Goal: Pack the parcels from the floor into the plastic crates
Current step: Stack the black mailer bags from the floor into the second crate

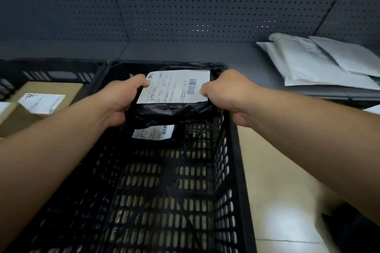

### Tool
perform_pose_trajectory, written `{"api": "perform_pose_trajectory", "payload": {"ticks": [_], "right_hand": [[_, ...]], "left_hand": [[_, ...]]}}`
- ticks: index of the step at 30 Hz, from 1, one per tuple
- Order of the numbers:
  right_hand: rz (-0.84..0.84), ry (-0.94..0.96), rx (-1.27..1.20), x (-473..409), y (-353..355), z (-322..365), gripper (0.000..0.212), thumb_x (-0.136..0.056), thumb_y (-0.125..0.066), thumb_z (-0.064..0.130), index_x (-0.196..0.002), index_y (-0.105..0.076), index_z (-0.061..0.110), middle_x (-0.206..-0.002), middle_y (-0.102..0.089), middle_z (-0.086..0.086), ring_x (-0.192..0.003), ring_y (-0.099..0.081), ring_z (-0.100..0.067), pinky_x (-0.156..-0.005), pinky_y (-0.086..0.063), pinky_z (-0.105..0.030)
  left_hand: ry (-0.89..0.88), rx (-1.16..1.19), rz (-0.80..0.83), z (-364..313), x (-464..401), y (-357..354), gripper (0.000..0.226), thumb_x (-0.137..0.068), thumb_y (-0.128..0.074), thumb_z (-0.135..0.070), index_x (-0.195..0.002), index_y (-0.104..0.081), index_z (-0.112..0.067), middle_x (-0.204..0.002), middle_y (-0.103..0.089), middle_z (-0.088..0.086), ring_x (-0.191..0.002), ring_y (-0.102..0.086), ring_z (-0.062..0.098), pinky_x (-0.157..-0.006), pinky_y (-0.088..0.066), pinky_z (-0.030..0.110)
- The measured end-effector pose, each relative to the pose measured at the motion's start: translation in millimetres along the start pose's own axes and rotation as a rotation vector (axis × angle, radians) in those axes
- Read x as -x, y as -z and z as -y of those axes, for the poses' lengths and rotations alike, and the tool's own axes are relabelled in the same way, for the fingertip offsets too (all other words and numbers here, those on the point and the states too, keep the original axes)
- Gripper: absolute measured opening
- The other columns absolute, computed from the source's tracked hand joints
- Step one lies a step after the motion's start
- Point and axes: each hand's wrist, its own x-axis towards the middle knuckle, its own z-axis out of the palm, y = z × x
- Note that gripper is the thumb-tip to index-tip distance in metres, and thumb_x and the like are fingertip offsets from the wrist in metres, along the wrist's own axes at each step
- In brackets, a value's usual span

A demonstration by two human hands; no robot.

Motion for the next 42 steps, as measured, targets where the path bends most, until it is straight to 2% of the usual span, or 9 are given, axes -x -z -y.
{"api": "perform_pose_trajectory", "payload": {"ticks": [8,11,17,27,30,33,36,39,42], "right_hand": [[0.136,-0.206,0.106,-23,-68,-17,0.023,-0.094,-0.054,0.014,-0.116,-0.058,0.010,-0.106,-0.061,-0.010,-0.096,-0.061,-0.029,-0.080,-0.052,-0.033],[0.173,-0.283,0.110,-31,-93,-31,0.031,-0.096,-0.053,0.015,-0.126,-0.059,0.008,-0.120,-0.057,-0.012,-0.102,-0.057,-0.031,-0.084,-0.048,-0.033],[0.138,-0.319,0.272,-40,-138,-61,0.045,-0.092,-0.052,0.016,-0.135,-0.058,0.007,-0.136,-0.056,-0.016,-0.116,-0.055,-0.034,-0.097,-0.047,-0.032],[0.146,-0.425,0.277,-46,-185,-87,0.044,-0.092,-0.050,0.018,-0.134,-0.059,0.006,-0.133,-0.061,-0.014,-0.118,-0.059,-0.033,-0.103,-0.051,-0.039],[0.115,-0.463,0.186,-47,-197,-94,0.060,-0.082,-0.052,0.019,-0.140,-0.050,0.002,-0.136,-0.057,-0.015,-0.121,-0.057,-0.034,-0.099,-0.052,-0.037],[0.076,-0.511,0.110,-45,-200,-93,0.067,-0.086,-0.053,0.016,-0.147,-0.027,0.001,-0.141,-0.050,-0.018,-0.123,-0.055,-0.036,-0.098,-0.052,-0.038],[0.054,-0.495,0.176,-47,-203,-99,0.063,-0.095,-0.050,0.016,-0.149,-0.018,0.005,-0.141,-0.051,-0.018,-0.124,-0.054,-0.036,-0.088,-0.047,-0.034],[0.118,-0.399,0.212,-47,-206,-102,0.067,-0.095,-0.048,0.017,-0.155,-0.019,0.018,-0.138,-0.055,-0.014,-0.120,-0.057,-0.033,-0.097,-0.050,-0.037],[0.199,-0.355,0.248,-46,-210,-103,0.066,-0.089,-0.047,0.023,-0.153,-0.032,0.032,-0.141,-0.053,-0.012,-0.120,-0.056,-0.032,-0.102,-0.050,-0.038]], "left_hand": [[0.048,-0.294,-0.155,48,-20,9,0.024,-0.094,-0.059,-0.030,-0.089,-0.066,-0.007,-0.093,-0.072,0.011,-0.087,-0.069,0.031,-0.081,-0.057,0.037],[0.076,-0.393,-0.167,75,-31,10,0.037,-0.091,-0.055,-0.034,-0.106,-0.070,-0.003,-0.109,-0.072,0.013,-0.100,-0.068,0.032,-0.095,-0.056,0.040],[0.140,-0.665,-0.103,109,-41,11,0.043,-0.102,-0.044,-0.018,-0.140,-0.058,-0.003,-0.136,-0.062,0.013,-0.120,-0.060,0.030,-0.095,-0.049,0.029],[0.125,-1.345,0.120,120,-54,4,0.040,-0.103,-0.037,-0.007,-0.140,-0.052,0.001,-0.148,-0.047,0.020,-0.131,-0.051,0.035,-0.109,-0.045,0.044],[0.222,-1.381,0.070,132,-64,6,0.067,-0.099,-0.046,-0.009,-0.155,-0.013,0.008,-0.157,-0.027,0.027,-0.140,-0.040,0.040,-0.112,-0.041,0.041],[0.275,-1.275,0.036,138,-64,8,0.093,-0.093,-0.056,-0.006,-0.156,0.012,0.000,-0.154,-0.032,0.026,-0.139,-0.042,0.039,-0.106,-0.043,0.040],[0.249,-1.358,0.121,145,-65,7,0.102,-0.087,-0.066,-0.012,-0.158,0.007,-0.004,-0.152,-0.028,0.028,-0.137,-0.042,0.040,-0.103,-0.046,0.042],[0.193,-1.508,0.152,159,-65,7,0.106,-0.083,-0.073,-0.011,-0.159,0.001,-0.007,-0.163,0.002,0.020,-0.148,-0.021,0.038,-0.110,-0.044,0.044],[0.061,-1.559,0.128,168,-63,6,0.087,-0.088,-0.068,-0.009,-0.156,-0.014,-0.006,-0.162,-0.007,0.012,-0.147,-0.017,0.033,-0.112,-0.042,0.043]]}}
